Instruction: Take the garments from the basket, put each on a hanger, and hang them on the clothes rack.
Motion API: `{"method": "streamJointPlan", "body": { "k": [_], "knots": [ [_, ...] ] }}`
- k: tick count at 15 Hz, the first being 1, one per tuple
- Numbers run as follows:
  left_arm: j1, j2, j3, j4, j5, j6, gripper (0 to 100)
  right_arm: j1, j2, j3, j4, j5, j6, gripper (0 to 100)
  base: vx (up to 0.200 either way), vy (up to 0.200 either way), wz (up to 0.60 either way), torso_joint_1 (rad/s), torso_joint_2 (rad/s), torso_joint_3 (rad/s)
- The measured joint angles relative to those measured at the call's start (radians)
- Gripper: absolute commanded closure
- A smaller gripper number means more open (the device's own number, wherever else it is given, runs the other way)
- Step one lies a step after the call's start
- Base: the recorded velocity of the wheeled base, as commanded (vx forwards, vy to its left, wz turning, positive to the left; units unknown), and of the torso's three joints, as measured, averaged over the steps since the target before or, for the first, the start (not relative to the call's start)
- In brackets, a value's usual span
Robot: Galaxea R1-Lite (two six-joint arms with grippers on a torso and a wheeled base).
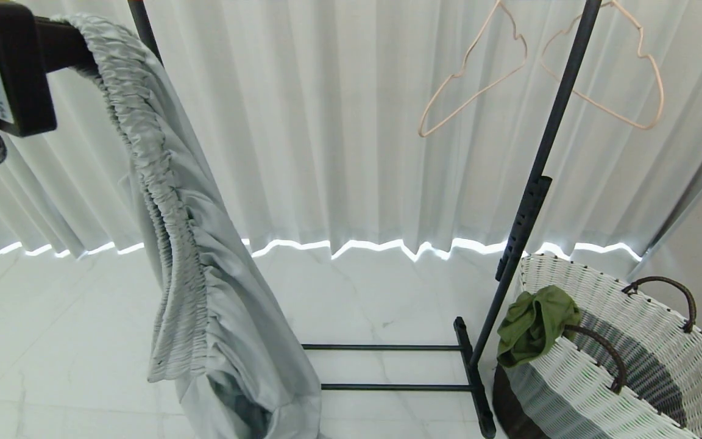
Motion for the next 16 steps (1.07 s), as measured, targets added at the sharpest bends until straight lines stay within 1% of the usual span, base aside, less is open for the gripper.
{"method": "streamJointPlan", "body": {
  "k": [1,3,6,11,14,16],
  "knots": [
    [0.011,-0.009,0.004,-0.001,-0.004,0.000,100,-0.077,0.000,0.001,0.051,-0.001,0.040,0,0.000,0.000,0.00,0.000,0.00,0.000],
    [0.019,-0.023,0.016,-0.001,-0.020,-0.001,100,-0.185,0.002,0.027,0.102,-0.008,0.073,0,0.000,0.000,0.00,0.000,0.00,0.000],
    [0.022,-0.037,0.033,-0.001,-0.030,-0.001,100,-0.262,0.006,0.071,0.106,-0.012,0.064,0,0.000,0.000,0.00,0.000,0.00,0.000],
    [0.021,-0.055,0.050,-0.001,-0.029,-0.001,100,-0.294,0.007,0.083,0.104,-0.034,0.054,0,0.000,0.000,0.00,0.000,0.00,0.000],
    [0.021,-0.060,0.057,-0.001,-0.029,-0.001,100,-0.307,0.007,0.084,0.099,-0.030,0.055,0,0.000,0.000,0.00,0.000,0.00,0.000],
    [0.021,-0.063,0.059,-0.001,-0.029,-0.001,100,-0.309,0.007,0.083,0.099,-0.026,0.057,0,0.000,0.000,0.00,0.080,-0.25,-0.173]
  ]
}}
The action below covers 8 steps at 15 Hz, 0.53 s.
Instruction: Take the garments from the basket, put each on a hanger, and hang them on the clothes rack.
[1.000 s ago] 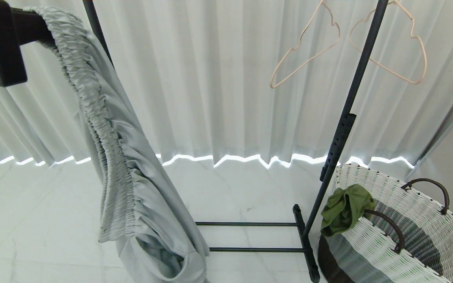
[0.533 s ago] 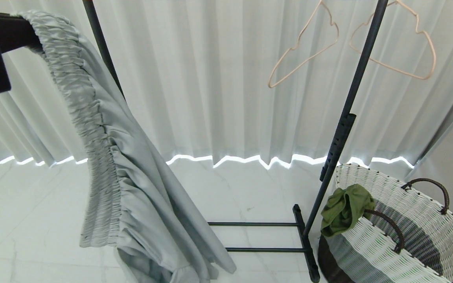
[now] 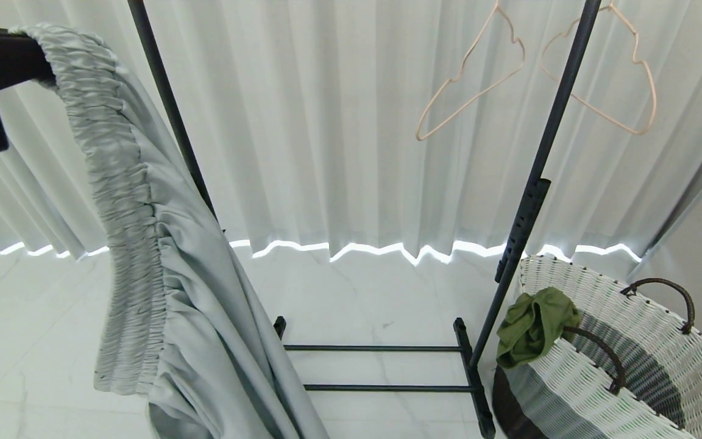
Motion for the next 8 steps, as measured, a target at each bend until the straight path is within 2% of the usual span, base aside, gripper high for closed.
{"method": "streamJointPlan", "body": {
  "k": [5,8],
  "knots": [
    [0.000,-0.003,0.003,-0.001,0.000,0.000,100,0.000,0.000,-0.001,-0.002,0.002,0.000,0,0.000,0.000,0.00,0.150,-0.43,-0.266],
    [0.000,-0.008,0.009,-0.002,0.001,0.028,100,0.000,0.000,-0.001,-0.002,0.002,0.000,0,0.000,0.000,0.00,0.194,-0.47,-0.282]
  ]
}}
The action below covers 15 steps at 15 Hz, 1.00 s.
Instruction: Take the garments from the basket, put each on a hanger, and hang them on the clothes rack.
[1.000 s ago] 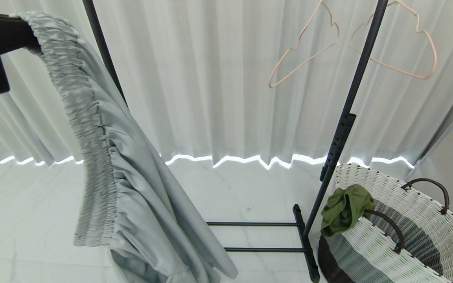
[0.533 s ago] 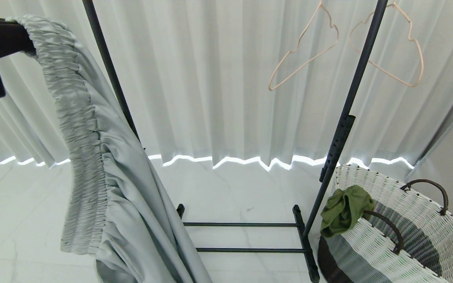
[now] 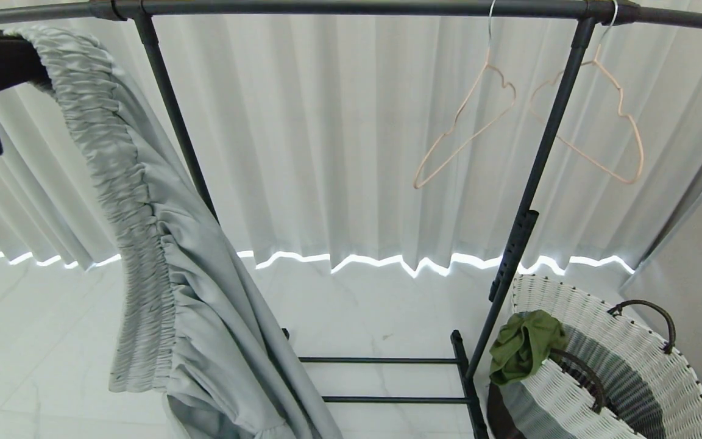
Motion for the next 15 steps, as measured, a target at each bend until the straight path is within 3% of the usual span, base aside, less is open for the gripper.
{"method": "streamJointPlan", "body": {
  "k": [7,10,15],
  "knots": [
    [0.000,-0.018,0.008,-0.001,0.000,0.004,100,0.000,0.001,0.001,-0.001,0.004,0.001,0,0.000,0.000,0.00,0.201,-0.47,-0.267],
    [0.000,-0.019,0.007,0.000,-0.001,0.004,100,-0.018,0.002,0.011,-0.006,0.039,0.001,0,0.000,0.000,0.00,0.069,-0.14,-0.080],
    [0.000,-0.019,0.009,-0.002,-0.001,0.004,100,-0.049,0.002,0.038,-0.034,0.074,-0.004,0,0.200,0.000,0.00,0.007,-0.02,-0.004]
  ]
}}
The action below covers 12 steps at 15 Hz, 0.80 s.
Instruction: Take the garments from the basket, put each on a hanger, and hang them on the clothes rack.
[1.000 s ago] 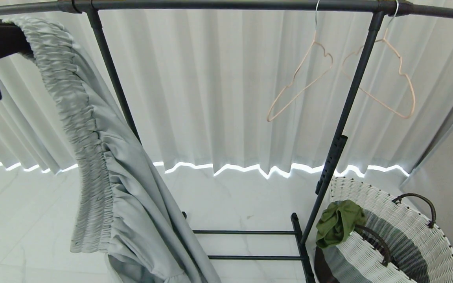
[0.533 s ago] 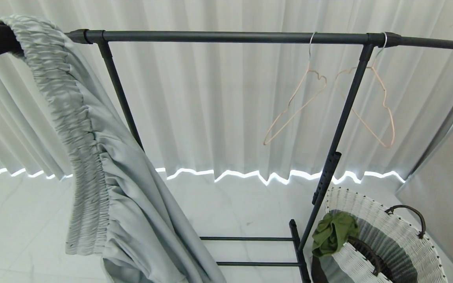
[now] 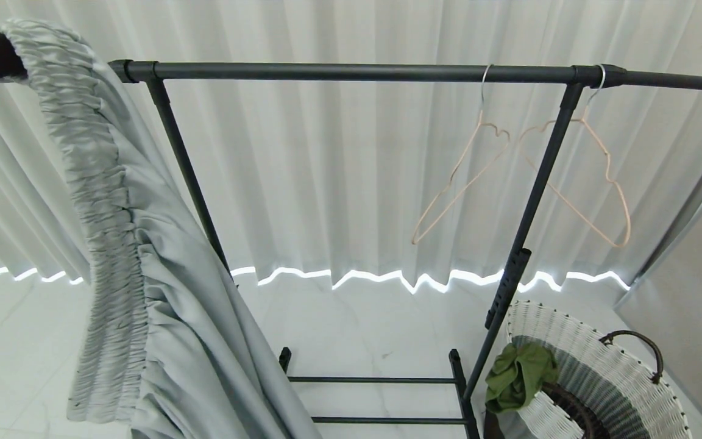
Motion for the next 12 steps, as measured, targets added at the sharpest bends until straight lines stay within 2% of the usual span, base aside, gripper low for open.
{"method": "streamJointPlan", "body": {
  "k": [5,9,12],
  "knots": [
    [0.000,0.000,0.002,0.001,-0.002,0.000,100,-0.024,0.006,0.011,0.000,0.078,0.004,0,0.200,0.000,0.00,0.007,0.00,-0.001],
    [-0.001,0.001,0.006,0.001,-0.032,0.000,100,-0.039,0.038,0.022,-0.002,0.101,0.024,0,0.000,0.000,0.00,0.000,0.00,0.000],
    [0.000,0.000,0.010,-0.001,-0.037,0.000,100,-0.050,0.083,0.036,-0.003,0.102,0.091,0,0.000,0.000,0.00,0.000,0.00,0.000]
  ]
}}
